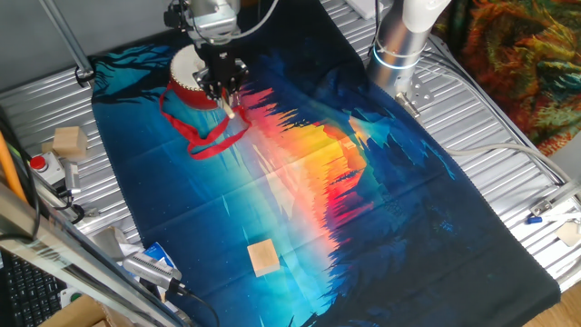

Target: Play the drum

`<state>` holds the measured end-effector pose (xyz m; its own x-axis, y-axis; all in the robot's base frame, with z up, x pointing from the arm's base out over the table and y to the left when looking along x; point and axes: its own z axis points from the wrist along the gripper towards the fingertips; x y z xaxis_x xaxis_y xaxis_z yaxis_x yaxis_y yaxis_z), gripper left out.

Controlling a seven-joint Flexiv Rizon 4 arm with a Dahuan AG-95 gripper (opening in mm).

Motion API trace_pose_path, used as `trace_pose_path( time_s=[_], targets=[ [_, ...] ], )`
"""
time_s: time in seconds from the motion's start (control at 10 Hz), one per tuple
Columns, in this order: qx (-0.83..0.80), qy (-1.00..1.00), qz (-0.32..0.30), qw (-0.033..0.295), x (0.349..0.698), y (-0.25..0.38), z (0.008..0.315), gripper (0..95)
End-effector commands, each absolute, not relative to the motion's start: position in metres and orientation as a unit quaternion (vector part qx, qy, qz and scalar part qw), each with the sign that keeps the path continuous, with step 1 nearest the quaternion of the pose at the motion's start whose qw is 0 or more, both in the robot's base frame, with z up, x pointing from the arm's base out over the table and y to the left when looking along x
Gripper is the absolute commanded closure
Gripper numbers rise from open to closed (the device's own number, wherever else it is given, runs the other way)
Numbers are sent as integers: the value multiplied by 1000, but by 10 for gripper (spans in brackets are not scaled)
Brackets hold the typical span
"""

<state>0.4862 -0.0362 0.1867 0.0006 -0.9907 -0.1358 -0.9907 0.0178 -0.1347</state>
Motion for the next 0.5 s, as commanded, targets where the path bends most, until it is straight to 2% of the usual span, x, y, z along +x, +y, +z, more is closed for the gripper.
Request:
trace_pose_path(
  time_s=[0.1, 0.3, 0.4, 0.5],
  targets=[
    [-680, 719, 2, 142, 501, -39, 168, 950],
    [-655, 736, 6, 174, 515, -35, 146, 950],
    [-646, 742, 6, 179, 517, -32, 140, 950],
    [-648, 743, 3, 164, 515, -31, 143, 950]
  ],
)
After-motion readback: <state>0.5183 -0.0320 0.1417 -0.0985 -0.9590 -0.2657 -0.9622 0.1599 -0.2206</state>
